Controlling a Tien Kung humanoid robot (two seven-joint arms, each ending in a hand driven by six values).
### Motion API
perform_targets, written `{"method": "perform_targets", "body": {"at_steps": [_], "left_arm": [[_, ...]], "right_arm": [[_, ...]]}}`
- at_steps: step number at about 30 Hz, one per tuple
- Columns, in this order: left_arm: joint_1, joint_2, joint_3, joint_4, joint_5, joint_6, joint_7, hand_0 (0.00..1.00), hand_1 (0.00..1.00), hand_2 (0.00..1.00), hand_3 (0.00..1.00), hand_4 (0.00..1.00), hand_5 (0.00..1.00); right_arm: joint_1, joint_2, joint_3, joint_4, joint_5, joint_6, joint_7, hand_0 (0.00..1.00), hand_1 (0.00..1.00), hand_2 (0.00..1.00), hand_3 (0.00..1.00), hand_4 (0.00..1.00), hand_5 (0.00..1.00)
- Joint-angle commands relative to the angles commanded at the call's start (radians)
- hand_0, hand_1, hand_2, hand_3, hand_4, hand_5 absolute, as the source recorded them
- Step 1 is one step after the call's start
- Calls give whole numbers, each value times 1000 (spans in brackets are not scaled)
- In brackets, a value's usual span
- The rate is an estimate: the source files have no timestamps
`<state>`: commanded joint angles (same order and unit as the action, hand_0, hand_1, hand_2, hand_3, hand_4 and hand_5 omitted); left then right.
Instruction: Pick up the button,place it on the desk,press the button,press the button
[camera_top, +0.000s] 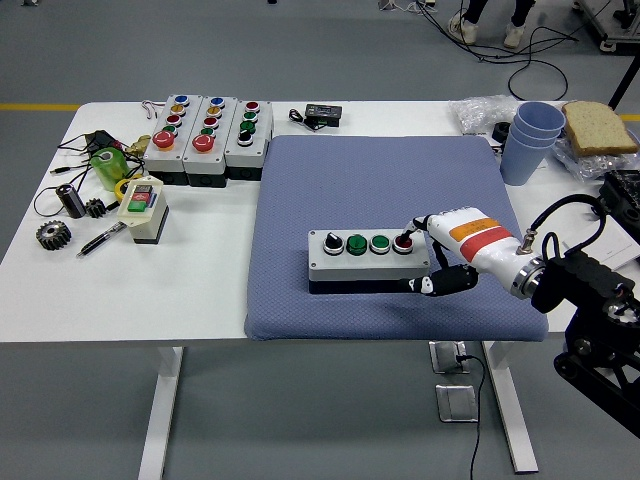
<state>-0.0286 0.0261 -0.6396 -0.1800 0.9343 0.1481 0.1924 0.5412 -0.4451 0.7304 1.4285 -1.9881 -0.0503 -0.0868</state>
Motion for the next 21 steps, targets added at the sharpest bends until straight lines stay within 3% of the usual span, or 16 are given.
{"method": "perform_targets", "body": {"at_steps": [11, 21], "left_arm": [[-2, 0, 2, 0, -3, 1, 0, 647, 704, 726, 645, 387, 737], [-3, 0, 2, 0, -3, 0, -1, 647, 704, 726, 644, 387, 738]], "right_arm": [[-3, -2, -12, -2, 2, 26, -8, 57, 2, 193, 646, 886, 553], [-1, 6, 14, 17, -12, -20, -15, 58, 2, 192, 647, 886, 553]]}}
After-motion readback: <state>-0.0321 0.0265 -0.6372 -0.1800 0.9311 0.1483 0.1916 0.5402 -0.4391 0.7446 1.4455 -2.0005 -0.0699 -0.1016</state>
